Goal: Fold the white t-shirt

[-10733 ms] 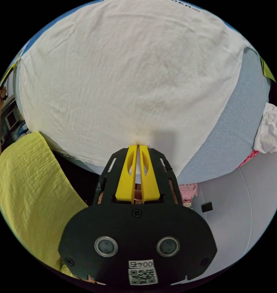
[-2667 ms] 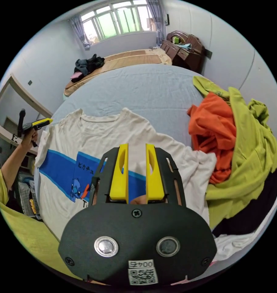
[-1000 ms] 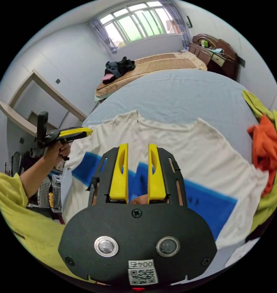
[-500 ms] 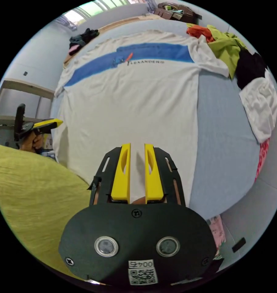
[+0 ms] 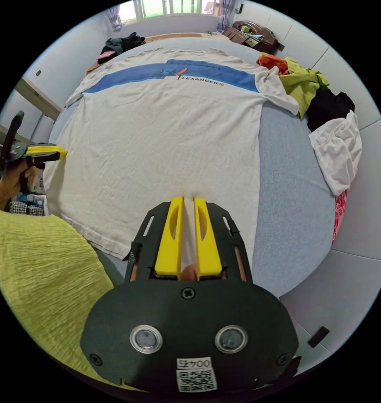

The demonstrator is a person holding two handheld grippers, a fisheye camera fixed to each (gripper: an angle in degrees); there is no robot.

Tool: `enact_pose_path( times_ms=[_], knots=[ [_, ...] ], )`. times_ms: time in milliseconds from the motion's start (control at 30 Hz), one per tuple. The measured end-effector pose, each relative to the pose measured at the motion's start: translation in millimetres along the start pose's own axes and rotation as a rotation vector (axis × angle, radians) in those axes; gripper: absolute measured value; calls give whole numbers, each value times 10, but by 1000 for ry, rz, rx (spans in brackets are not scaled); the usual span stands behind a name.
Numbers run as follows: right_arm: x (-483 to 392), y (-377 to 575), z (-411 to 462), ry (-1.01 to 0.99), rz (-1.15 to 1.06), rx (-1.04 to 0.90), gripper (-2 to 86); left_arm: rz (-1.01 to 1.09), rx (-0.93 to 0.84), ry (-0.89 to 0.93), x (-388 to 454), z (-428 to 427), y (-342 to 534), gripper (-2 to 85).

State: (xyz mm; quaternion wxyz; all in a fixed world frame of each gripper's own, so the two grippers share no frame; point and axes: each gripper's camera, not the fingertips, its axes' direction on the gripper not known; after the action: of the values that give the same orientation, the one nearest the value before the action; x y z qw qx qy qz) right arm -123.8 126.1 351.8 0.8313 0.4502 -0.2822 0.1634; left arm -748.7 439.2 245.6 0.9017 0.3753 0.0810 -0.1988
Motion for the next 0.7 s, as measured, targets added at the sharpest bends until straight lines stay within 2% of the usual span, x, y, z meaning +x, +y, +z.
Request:
enact_pose_path(
  times_ms=[200, 267, 400, 533, 667, 700],
  knots=[
    [128, 40, -360, -113, 8, -30, 71, -53, -5, 78, 111, -58, 183, 5],
    [199, 70, -577, -169, 27, 7, 100, -48, 58, 101, 120, -173, 210, 6],
    [270, 76, -819, -207, 42, 25, 112, -3, 196, -41, 37, -461, 84, 15],
    [243, 67, -1016, -178, 34, 25, 114, 63, 198, -51, -56, -452, -187, 19],
    [199, 91, -1133, -169, 36, -8, 114, 107, 94, -74, -53, -240, -263, 18],
    [196, 102, -1149, -166, 37, -13, 114, 100, 133, -80, -60, -266, -160, 18]
  ],
)
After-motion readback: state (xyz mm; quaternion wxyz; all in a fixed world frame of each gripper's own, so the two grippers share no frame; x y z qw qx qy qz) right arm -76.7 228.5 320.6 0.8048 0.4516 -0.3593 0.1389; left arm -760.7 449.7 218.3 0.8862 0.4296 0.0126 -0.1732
